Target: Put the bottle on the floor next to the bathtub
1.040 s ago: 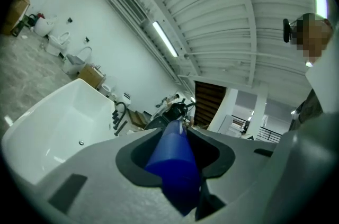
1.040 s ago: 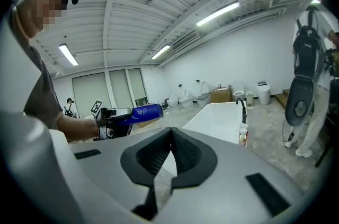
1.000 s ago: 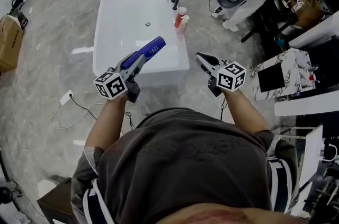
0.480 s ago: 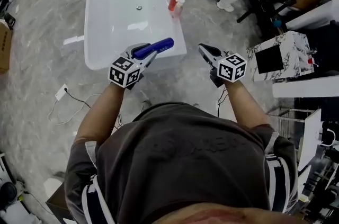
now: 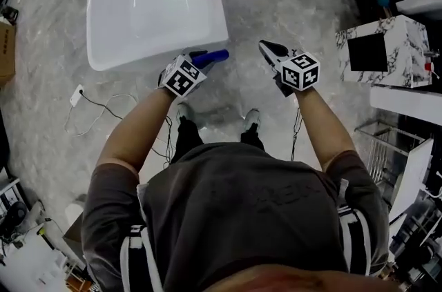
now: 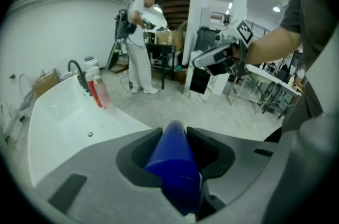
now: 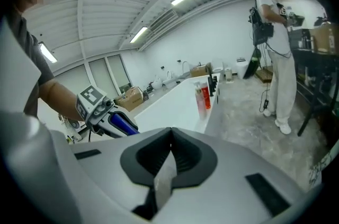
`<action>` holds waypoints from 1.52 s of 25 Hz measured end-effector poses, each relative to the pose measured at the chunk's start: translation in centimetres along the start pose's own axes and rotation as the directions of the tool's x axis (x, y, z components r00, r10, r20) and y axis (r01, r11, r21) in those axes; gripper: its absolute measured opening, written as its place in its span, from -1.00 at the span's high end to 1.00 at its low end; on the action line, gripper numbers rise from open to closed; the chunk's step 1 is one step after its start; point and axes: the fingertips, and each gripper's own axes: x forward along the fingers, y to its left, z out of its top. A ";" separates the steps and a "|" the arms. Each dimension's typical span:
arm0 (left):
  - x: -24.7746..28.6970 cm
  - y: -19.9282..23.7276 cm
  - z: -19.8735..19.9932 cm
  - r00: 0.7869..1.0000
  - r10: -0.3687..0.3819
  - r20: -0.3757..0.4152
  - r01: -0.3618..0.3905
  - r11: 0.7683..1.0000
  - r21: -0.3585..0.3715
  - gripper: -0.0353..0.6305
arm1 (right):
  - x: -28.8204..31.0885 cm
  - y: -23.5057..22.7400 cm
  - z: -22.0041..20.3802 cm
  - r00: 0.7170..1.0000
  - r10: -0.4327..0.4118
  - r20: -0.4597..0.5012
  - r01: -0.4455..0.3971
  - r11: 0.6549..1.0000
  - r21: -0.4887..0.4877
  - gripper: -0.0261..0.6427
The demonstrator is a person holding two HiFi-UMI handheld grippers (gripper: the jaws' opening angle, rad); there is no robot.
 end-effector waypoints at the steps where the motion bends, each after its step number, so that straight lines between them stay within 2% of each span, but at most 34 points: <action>1: 2.6 -0.4 -0.6 0.999 -0.006 -0.037 0.007 1.000 0.021 0.47 | 0.3 -1.5 -1.4 1.000 -0.004 -0.009 0.004 1.000 0.004 0.94; 5: 12.4 -2.3 -5.3 0.980 -0.047 -0.192 0.055 0.998 0.039 0.47 | 1.7 -5.9 -9.1 0.998 -0.033 -0.046 0.036 0.998 0.054 0.94; 9: 21.9 -2.8 -12.0 0.939 -0.046 -0.340 0.074 0.995 0.070 0.47 | 4.0 -10.1 -17.1 0.995 -0.052 -0.083 0.060 0.993 0.097 0.94; 16: 36.8 -1.1 -24.6 0.864 -0.019 -0.503 0.110 0.982 0.151 0.47 | 10.1 -16.7 -30.5 0.992 -0.062 -0.113 0.077 0.988 0.135 0.94; 18: 40.5 -0.3 -28.0 0.848 -0.015 -0.530 0.111 0.982 0.151 0.47 | 11.8 -17.8 -34.0 0.992 -0.052 -0.118 0.069 0.987 0.146 0.94; 21: 45.8 1.4 -32.3 0.825 0.015 -0.565 0.112 0.976 0.189 0.47 | 14.2 -20.0 -38.6 0.992 -0.039 -0.123 0.060 0.984 0.166 0.94; 24: 50.3 3.2 -35.2 0.811 0.048 -0.584 0.103 0.969 0.223 0.47 | 16.4 -22.3 -42.7 0.991 -0.038 -0.132 0.062 0.981 0.186 0.94; 28: 54.4 3.4 -38.9 0.782 0.060 -0.620 0.147 0.949 0.278 0.47 | 18.1 -23.8 -47.3 0.986 -0.035 -0.162 0.069 0.976 0.207 0.94; 32: 57.1 4.1 -41.7 0.763 0.086 -0.641 0.157 0.937 0.312 0.47 | 19.4 -24.3 -49.5 0.984 -0.027 -0.175 0.066 0.973 0.222 0.94; 38: 59.2 4.5 -42.6 0.761 0.125 -0.637 0.126 0.934 0.335 0.47 | 19.2 -24.1 -50.8 0.984 -0.019 -0.175 0.064 0.966 0.251 0.94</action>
